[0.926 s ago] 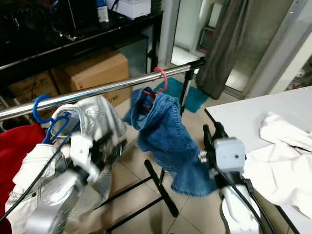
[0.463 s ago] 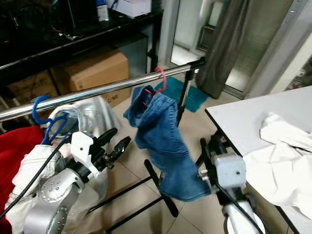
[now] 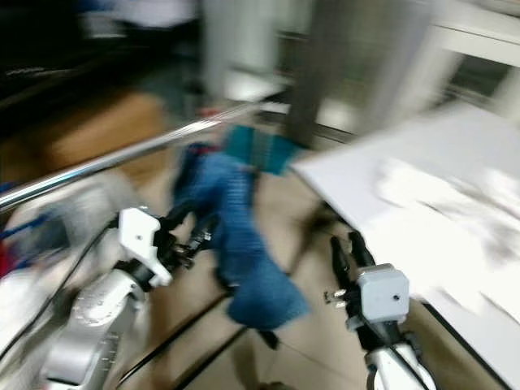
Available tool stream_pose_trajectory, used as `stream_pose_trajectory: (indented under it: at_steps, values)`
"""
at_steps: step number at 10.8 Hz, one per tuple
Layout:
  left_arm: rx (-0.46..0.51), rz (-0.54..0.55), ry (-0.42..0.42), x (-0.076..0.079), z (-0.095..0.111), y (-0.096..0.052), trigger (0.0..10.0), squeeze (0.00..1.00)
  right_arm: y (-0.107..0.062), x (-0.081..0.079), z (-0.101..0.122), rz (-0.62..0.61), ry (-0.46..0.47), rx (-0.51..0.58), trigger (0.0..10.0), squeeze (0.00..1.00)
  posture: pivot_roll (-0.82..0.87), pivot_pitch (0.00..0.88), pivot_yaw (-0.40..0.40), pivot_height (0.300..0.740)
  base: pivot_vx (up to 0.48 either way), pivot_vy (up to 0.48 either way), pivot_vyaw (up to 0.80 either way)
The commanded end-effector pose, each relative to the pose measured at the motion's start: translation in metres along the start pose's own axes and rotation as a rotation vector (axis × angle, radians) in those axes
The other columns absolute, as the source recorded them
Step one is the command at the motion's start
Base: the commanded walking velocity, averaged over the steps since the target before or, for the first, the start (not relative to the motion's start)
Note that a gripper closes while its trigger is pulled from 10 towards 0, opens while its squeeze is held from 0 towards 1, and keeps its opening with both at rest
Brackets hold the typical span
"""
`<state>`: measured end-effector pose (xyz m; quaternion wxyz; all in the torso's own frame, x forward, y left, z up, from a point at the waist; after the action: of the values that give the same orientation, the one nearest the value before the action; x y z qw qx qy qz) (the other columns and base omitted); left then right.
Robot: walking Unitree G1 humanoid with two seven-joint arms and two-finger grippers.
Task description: Hang hanger
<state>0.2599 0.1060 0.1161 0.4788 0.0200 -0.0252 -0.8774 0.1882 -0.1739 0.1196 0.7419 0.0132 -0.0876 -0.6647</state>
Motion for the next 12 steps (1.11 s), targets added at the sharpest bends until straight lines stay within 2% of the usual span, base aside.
stream_pose_trajectory:
  at_steps: [1, 2, 6, 7, 9, 12]
  values:
    - [-0.001, -0.013, 0.016, 0.003, 0.0, 0.003, 10.0, 0.0, 0.003, 0.003, 0.001, -0.006, -0.007, 0.014, 10.0, 0.0, 0.02, 0.012, -0.025, 0.723, 0.0, 0.0, -0.79]
    - [0.001, -0.012, 0.017, 0.003, 0.0, 0.005, 10.0, 0.0, 0.006, 0.002, 0.002, 0.002, -0.01, 0.02, 10.0, 0.0, 0.02, 0.013, -0.026, 0.723, 0.0, 0.0, -0.64]
    - [0.012, 0.037, 0.03, 0.0, 0.0, 0.005, 10.0, 0.0, 0.019, 0.0, 0.002, 0.06, 0.007, 0.027, 10.0, 0.0, 0.04, 0.014, -0.034, 0.723, 0.0, 0.0, 0.0]
    - [0.019, 0.052, 0.037, 0.0, 0.0, 0.006, 10.0, 0.0, 0.022, 0.004, 0.003, 0.067, -0.001, 0.033, 10.0, 0.0, 0.04, 0.014, -0.035, 0.723, 0.0, 0.0, 0.0]
    - [0.019, 0.06, 0.046, -0.001, 0.0, 0.006, 10.0, 0.0, 0.025, 0.008, 0.004, 0.067, -0.017, 0.037, 10.0, 0.0, 0.04, 0.013, -0.035, 0.723, 0.0, 0.0, 0.41]
    - [0.022, 0.066, 0.066, -0.002, 0.0, 0.007, 10.0, 0.0, 0.03, 0.01, 0.006, 0.064, -0.021, 0.047, 10.0, 0.0, 0.04, 0.007, -0.036, 0.723, 0.0, 0.0, 0.74]
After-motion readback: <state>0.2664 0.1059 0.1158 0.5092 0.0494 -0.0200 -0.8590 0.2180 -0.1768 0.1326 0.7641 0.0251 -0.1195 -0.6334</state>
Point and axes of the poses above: a point about 5 cm out from each wrist's last joint towards the gripper, its own y axis pointing out of the wrist towards the gripper, its own z axis along the axis of the wrist's last joint, x = y × z, the point moved 1 cm from there along y, pointing out of the wrist towards the gripper, and after that the axes turned 2 degrees about y, right-handed, at the moved point
